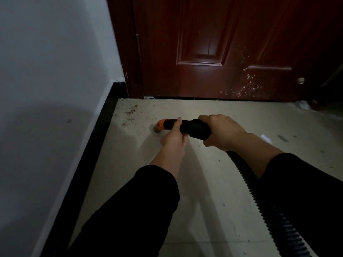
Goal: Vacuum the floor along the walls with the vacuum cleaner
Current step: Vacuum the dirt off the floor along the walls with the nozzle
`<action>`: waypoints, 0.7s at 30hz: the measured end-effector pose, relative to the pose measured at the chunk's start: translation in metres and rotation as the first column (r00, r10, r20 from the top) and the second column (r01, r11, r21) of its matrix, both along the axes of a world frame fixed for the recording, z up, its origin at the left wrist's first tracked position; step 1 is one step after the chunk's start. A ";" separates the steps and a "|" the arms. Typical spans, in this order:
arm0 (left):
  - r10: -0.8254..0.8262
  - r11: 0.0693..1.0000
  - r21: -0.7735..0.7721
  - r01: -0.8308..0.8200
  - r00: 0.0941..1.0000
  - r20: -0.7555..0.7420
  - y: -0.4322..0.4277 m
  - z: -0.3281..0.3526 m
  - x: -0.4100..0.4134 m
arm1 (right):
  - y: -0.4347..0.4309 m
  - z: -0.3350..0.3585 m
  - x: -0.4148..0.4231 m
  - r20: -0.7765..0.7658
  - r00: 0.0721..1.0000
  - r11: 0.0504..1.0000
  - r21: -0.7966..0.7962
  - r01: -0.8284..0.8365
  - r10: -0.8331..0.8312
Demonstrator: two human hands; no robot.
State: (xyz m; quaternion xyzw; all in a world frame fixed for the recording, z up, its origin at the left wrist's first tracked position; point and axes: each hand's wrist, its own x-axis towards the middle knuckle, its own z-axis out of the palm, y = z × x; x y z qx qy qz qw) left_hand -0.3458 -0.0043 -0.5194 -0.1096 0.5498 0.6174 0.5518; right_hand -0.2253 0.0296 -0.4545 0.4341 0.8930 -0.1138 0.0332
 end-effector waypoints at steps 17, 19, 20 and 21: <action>0.113 0.992 0.059 -0.113 0.994 0.003 -0.007 0.002 0.006 | 0.013 0.001 0.005 -0.004 0.997 0.996 -0.031 -0.081 0.081; 0.092 0.995 0.051 -0.091 0.996 -0.015 -0.012 0.002 0.005 | 0.009 0.002 0.005 0.008 0.996 0.996 -0.028 -0.090 0.090; 0.085 0.995 0.052 -0.084 0.996 -0.021 -0.014 0.003 0.004 | 0.008 0.003 0.005 0.008 0.996 0.995 -0.026 -0.092 0.092; 0.080 0.996 0.052 -0.078 0.996 -0.031 -0.016 0.004 0.003 | 0.005 0.003 0.004 0.003 0.996 0.995 -0.025 -0.092 0.092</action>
